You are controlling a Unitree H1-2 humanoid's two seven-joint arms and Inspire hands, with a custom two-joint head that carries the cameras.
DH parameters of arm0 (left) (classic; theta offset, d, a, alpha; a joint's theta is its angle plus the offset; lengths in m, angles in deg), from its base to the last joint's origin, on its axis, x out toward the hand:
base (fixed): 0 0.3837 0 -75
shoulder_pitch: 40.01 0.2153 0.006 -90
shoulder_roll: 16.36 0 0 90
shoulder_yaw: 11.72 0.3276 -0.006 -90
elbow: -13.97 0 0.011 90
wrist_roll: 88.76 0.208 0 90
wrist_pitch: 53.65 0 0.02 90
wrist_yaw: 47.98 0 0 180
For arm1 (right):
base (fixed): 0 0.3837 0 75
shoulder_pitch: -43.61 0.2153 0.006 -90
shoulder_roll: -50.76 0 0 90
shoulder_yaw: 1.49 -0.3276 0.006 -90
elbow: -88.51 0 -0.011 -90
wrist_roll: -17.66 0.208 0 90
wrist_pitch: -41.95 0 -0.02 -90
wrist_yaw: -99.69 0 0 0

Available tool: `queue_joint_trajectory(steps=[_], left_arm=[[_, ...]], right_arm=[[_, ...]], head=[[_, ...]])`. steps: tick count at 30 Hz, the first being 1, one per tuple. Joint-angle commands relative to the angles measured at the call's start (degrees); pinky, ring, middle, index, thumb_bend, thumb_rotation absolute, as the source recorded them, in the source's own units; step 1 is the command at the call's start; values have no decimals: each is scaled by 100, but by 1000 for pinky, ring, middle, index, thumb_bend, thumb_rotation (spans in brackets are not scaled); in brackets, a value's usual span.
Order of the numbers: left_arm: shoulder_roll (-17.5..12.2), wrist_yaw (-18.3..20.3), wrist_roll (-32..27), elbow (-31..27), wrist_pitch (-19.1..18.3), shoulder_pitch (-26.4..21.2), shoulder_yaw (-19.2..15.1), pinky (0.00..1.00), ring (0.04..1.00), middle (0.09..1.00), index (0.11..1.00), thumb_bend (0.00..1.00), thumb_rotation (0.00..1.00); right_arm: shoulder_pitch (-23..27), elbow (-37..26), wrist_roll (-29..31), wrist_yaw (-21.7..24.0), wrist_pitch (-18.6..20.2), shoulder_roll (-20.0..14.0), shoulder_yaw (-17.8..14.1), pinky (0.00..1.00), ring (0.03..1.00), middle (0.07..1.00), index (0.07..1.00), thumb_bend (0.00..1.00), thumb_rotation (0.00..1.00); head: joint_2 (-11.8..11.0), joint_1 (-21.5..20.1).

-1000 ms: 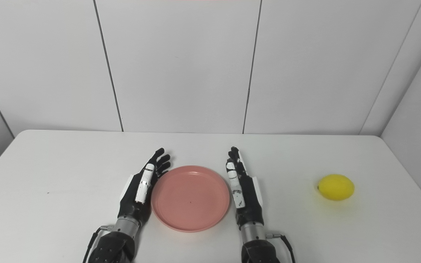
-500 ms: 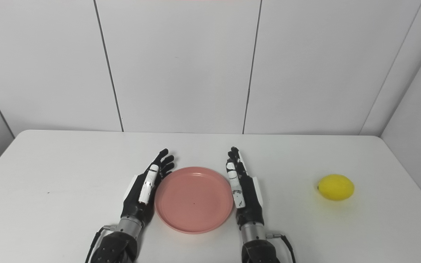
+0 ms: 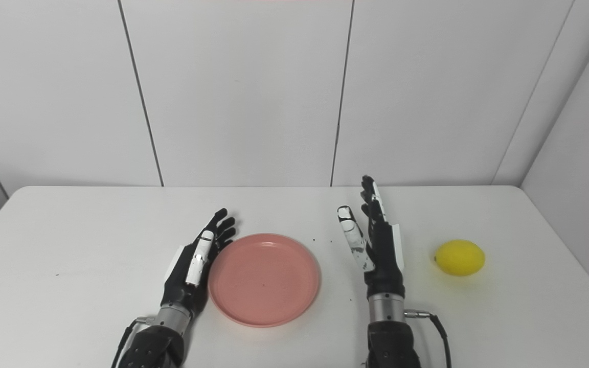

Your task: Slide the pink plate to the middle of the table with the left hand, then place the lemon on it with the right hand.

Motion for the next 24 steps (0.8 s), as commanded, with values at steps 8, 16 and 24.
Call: queue_joint_trajectory(steps=[8,16,24], left_arm=[[-241,106,-126,178,142,-4,-210,897,898,893,888,360,1000],[-261,142,-282,277,219,-63,-357,902,901,894,877,298,1000],[-257,267,-508,308,209,-64,-474,904,901,895,879,285,893]], right_arm=[[152,-223,-988,-624,367,-137,-146,865,907,915,926,721,510],[192,-340,-1676,-908,900,-210,-172,832,896,916,930,750,419],[104,-546,-2106,-1147,1201,-394,-288,812,886,916,927,790,352]], head=[[-3,-515],[-33,-777],[-49,-925]])
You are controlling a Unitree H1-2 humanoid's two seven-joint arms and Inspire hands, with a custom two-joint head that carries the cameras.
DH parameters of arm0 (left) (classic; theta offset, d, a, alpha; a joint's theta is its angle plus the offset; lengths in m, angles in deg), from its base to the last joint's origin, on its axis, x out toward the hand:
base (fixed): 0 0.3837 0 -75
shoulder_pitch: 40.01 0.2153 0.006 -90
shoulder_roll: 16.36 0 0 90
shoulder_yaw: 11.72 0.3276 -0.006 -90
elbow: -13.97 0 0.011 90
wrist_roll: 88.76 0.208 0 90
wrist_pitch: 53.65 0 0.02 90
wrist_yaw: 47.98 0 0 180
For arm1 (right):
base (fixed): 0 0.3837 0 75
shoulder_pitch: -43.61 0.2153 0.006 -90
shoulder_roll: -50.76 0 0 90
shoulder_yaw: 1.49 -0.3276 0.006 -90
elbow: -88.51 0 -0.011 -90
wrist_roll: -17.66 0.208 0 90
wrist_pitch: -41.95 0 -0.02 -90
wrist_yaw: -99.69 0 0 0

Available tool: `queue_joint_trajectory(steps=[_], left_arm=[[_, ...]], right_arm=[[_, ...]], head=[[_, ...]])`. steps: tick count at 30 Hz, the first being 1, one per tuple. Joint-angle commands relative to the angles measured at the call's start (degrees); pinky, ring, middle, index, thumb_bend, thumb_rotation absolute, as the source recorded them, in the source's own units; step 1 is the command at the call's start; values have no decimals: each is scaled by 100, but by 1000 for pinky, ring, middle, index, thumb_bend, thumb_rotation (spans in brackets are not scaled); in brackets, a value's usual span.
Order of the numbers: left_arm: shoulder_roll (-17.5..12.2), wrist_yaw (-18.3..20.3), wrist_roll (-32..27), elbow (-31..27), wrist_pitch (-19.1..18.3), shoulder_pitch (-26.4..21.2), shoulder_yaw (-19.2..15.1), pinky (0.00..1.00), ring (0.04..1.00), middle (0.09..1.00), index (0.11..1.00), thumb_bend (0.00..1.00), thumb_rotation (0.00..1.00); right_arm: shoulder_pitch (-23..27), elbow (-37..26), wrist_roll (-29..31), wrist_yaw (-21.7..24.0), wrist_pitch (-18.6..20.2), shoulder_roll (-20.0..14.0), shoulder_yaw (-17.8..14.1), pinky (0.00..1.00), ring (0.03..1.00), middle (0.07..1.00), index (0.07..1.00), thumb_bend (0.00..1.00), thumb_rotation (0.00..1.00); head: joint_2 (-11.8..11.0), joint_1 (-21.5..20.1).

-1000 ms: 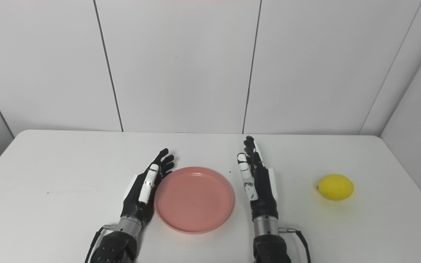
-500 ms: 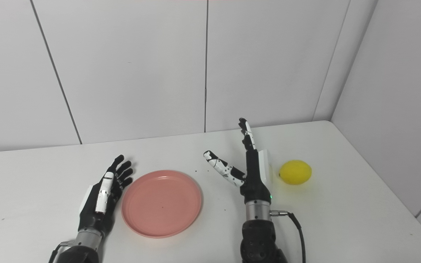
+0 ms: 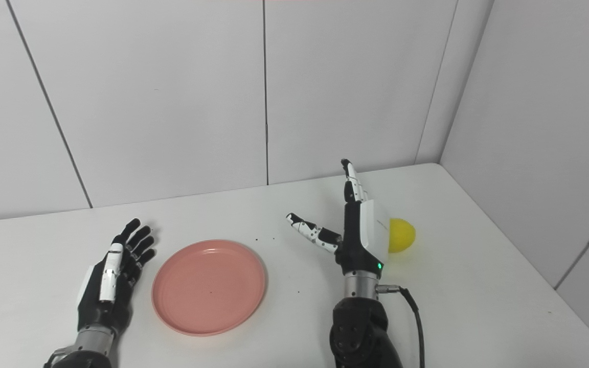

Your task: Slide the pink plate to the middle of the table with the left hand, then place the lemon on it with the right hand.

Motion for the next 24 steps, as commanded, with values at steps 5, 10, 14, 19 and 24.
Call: queue_joint_trajectory(steps=[5,10,14,19,24], left_arm=[[-128,190,14,108,133,79,20,922,916,909,894,294,991],[-126,177,25,107,126,84,22,919,917,910,898,307,991],[-117,159,42,99,140,91,26,909,909,902,892,300,988],[-116,171,38,113,170,87,28,909,910,903,893,300,996],[-122,166,52,126,185,80,36,917,919,910,898,279,980]], right_arm=[[61,-327,-78,-82,147,-246,-123,831,900,929,938,803,315],[-10,-497,-162,-6,428,-400,-225,830,905,936,941,833,287],[-60,-662,-266,70,769,-519,-338,793,900,943,941,836,257],[-102,-669,-263,75,859,-637,-380,779,895,943,940,836,256],[-153,-563,-290,152,1040,-850,-498,779,904,947,944,831,232]], head=[[7,-26],[15,-23],[14,-20],[-4,-23],[-3,-25]])
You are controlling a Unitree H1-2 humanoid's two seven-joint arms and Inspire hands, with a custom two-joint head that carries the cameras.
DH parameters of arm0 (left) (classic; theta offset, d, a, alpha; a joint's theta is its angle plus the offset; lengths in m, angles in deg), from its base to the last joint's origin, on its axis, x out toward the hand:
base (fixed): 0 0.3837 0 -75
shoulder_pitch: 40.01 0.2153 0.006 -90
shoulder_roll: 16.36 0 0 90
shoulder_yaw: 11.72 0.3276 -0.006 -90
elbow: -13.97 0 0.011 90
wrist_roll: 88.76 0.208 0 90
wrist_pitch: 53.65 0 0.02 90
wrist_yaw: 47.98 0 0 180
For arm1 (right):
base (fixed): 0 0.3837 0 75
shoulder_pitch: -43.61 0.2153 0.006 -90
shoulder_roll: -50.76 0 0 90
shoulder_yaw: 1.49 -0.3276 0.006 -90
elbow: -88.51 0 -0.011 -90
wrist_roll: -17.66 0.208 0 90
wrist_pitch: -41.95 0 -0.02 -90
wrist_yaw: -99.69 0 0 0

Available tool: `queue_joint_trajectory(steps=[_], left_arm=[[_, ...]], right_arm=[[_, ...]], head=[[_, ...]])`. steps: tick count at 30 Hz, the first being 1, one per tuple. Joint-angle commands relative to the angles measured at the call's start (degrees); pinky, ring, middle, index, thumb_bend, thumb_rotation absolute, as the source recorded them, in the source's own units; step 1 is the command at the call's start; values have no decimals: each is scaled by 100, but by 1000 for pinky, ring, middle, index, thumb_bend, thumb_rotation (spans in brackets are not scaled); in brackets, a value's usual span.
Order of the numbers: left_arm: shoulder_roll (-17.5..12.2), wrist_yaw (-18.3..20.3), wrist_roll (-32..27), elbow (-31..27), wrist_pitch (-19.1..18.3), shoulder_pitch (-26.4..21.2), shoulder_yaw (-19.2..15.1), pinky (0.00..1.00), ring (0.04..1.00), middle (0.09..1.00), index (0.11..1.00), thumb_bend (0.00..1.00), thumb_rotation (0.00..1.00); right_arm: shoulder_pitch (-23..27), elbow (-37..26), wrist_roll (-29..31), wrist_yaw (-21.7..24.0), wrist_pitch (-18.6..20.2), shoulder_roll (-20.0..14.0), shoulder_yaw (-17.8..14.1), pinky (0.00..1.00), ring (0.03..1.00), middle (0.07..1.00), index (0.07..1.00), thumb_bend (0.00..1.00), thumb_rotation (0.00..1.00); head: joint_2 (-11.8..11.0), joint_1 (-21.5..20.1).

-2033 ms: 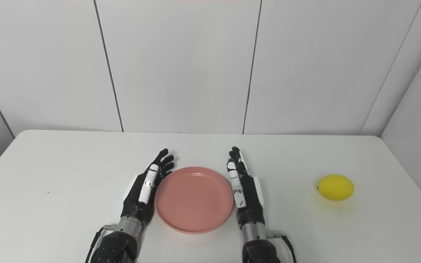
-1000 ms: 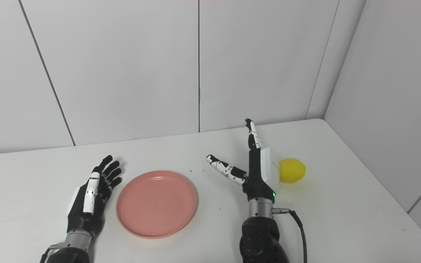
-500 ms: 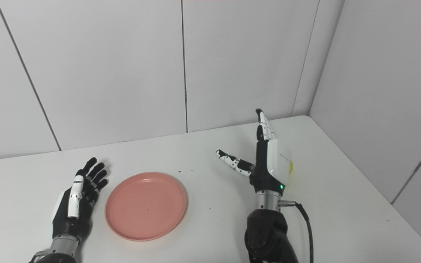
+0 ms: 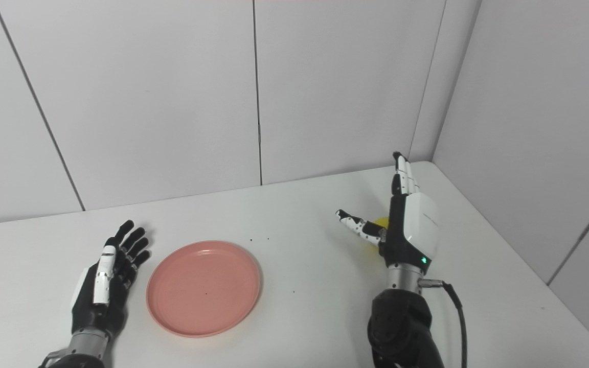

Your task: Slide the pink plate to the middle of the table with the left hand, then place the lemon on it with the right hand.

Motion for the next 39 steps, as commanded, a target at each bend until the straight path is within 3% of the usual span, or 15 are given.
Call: queue_joint_trajectory(steps=[1,10,18,23,34,36,37,38,39], left_arm=[[-58,61,36,123,185,83,-6,917,919,911,897,280,985],[-35,44,-3,82,125,86,-24,916,916,906,894,276,937],[-30,38,-11,99,133,86,-37,913,913,904,892,270,905],[-66,65,26,92,149,91,-9,921,919,911,899,278,973],[-73,41,45,119,201,87,-19,911,914,908,896,274,932],[-78,38,66,112,206,88,-7,911,915,909,897,274,946],[-81,49,64,114,214,88,-6,915,918,912,900,273,952],[-85,62,59,112,214,90,-4,915,918,912,900,273,952],[-88,69,49,103,202,93,-5,917,920,913,902,276,952]], right_arm=[[114,-71,-110,0,178,-174,-66,760,893,943,942,840,222],[134,48,112,292,546,-344,-117,756,888,929,919,873,189],[196,373,305,372,672,-365,-103,757,890,917,913,840,199],[209,561,457,478,643,-404,-40,734,876,907,903,848,191],[237,809,743,629,757,-431,12,755,865,900,890,816,104],[243,881,770,593,732,-430,21,690,813,895,882,806,86],[243,920,777,550,691,-426,22,590,729,880,871,799,69],[245,973,794,489,626,-417,15,578,719,878,870,798,67],[248,1018,831,428,557,-403,3,465,590,871,866,789,46]], head=[[6,1],[-5,-10],[-2,-20],[12,-19],[32,-7],[32,-7],[32,-7],[32,-7],[49,4]])
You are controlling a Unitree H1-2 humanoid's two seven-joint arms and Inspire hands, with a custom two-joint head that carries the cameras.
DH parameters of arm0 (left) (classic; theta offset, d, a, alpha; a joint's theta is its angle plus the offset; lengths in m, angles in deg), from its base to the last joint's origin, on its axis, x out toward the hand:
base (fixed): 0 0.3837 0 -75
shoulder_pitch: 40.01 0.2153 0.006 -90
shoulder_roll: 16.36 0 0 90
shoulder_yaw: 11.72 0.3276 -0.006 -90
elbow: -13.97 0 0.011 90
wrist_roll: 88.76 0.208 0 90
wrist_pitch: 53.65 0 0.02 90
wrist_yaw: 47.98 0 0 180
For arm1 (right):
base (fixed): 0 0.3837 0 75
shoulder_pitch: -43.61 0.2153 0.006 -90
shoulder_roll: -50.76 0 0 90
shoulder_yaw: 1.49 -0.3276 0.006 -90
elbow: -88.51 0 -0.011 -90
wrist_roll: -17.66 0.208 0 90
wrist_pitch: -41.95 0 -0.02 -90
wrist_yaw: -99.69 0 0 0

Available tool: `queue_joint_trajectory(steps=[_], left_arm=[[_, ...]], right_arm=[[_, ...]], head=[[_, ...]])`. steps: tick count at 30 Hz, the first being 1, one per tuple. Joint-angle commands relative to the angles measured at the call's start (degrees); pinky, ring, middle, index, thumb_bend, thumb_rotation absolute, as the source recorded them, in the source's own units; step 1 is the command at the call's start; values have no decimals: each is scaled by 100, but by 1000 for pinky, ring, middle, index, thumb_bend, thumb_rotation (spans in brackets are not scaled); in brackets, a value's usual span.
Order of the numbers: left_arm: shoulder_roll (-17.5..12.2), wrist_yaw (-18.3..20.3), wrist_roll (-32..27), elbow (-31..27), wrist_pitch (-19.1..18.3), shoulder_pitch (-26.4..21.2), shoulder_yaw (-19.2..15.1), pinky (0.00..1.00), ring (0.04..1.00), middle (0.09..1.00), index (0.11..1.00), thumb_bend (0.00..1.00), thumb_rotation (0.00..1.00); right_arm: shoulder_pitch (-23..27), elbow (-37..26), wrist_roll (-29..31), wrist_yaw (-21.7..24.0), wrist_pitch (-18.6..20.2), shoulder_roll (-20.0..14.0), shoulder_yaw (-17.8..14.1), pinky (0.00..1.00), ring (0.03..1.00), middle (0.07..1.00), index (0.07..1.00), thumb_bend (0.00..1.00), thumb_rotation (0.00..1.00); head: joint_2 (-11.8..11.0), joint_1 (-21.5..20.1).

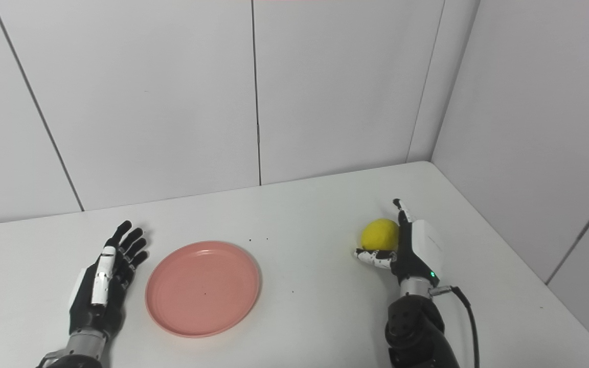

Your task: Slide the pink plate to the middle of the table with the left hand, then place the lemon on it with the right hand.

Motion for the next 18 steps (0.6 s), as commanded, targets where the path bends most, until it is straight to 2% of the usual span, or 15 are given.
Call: queue_joint_trajectory(steps=[1,3,5,6,7,8,9,10,12,18], left_arm=[[-67,71,31,89,139,92,-2,918,921,914,902,280,950],[-69,63,35,71,117,95,1,919,922,914,903,281,947],[-70,51,44,38,81,103,6,919,922,915,904,278,957],[-69,47,42,28,70,105,4,919,922,915,904,273,957],[-67,46,40,24,66,106,3,919,921,915,904,272,956],[-70,51,40,28,79,105,5,919,922,915,905,274,964],[-76,57,45,34,89,103,8,919,922,915,905,274,964],[-81,59,51,40,100,100,11,920,923,917,906,277,970],[-84,62,51,48,120,99,10,920,923,917,906,280,972],[-101,58,78,47,131,98,30,922,926,921,909,280,998]], right_arm=[[176,14,72,-154,-231,-77,-23,358,458,864,860,779,18],[181,41,80,-192,-205,-86,11,281,367,837,855,766,3],[192,45,67,-190,-117,-92,44,208,285,754,841,739,0],[197,43,78,-188,-90,-90,47,159,222,670,834,724,0],[199,41,93,-191,-80,-89,47,148,207,650,832,720,0],[199,32,103,-190,-60,-86,50,120,173,563,830,642,0],[198,42,36,-219,-41,-101,94,120,173,563,830,642,0],[202,48,-44,-230,9,-123,146,94,145,518,806,591,0],[209,57,-149,-231,92,-152,216,72,122,483,779,566,0],[215,111,-344,-259,109,-197,340,59,114,469,740,557,0]], head=[[23,12],[30,17],[32,22],[32,22],[32,22],[32,22],[37,18],[37,18],[40,18],[49,24]])
